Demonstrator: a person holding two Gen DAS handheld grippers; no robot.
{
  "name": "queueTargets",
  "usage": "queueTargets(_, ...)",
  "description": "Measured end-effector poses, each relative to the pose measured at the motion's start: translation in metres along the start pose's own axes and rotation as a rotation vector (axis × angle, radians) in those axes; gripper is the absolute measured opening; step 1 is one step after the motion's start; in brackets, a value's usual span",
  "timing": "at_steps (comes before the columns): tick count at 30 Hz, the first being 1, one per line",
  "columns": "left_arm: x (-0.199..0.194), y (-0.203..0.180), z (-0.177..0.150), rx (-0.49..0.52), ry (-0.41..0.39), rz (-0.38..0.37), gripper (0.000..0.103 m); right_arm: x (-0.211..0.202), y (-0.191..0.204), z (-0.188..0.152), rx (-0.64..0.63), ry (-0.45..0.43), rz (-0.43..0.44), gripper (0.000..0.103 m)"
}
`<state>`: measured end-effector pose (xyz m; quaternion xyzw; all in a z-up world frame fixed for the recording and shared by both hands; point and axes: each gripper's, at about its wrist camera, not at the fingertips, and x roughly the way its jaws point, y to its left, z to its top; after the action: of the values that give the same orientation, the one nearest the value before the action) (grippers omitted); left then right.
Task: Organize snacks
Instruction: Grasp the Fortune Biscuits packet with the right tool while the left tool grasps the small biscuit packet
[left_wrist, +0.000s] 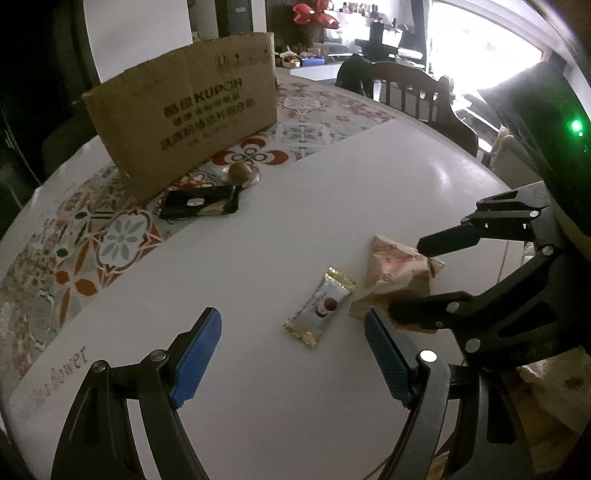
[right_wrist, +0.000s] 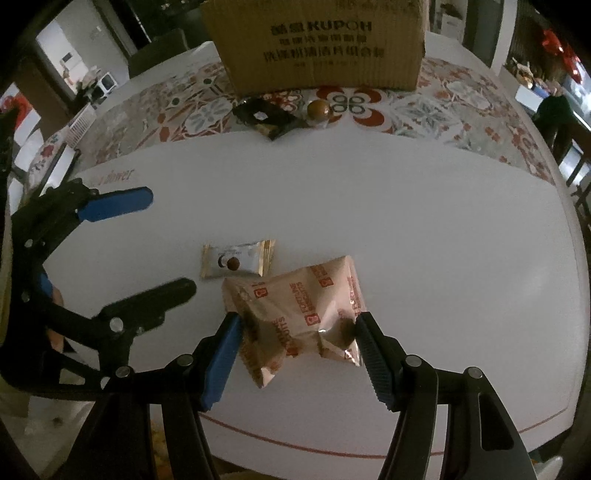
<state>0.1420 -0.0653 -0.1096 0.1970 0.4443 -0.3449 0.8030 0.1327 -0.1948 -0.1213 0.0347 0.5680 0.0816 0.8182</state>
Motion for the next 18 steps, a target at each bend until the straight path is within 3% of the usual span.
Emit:
queueTargets(7, 0.007, 0.001, 0.001, -0.015, 0.012, 0.0, 0.079, 0.006, -0.005, 0.003, 0.001, -0.006, -0.015, 0.07)
queueTargets(14, 0.013, 0.001, 0.002, -0.022, 0.02, -0.005, 0.077, 0.012, -0.011, 0.004, 0.026, -0.008, -0.003, 0.07)
queueTargets(15, 0.014, 0.0, 0.002, -0.018, 0.02, -0.004, 0.077, 0.013, -0.012, 0.003, 0.03, -0.011, 0.001, 0.069)
queueTargets(16, 0.014, -0.001, 0.002, -0.017, 0.022, -0.008, 0.077, 0.013, -0.01, 0.002, 0.02, -0.017, -0.006, 0.06)
queueTargets(18, 0.016, -0.001, 0.002, -0.024, 0.023, -0.014, 0.077, 0.013, -0.008, 0.001, 0.003, -0.022, -0.014, 0.055)
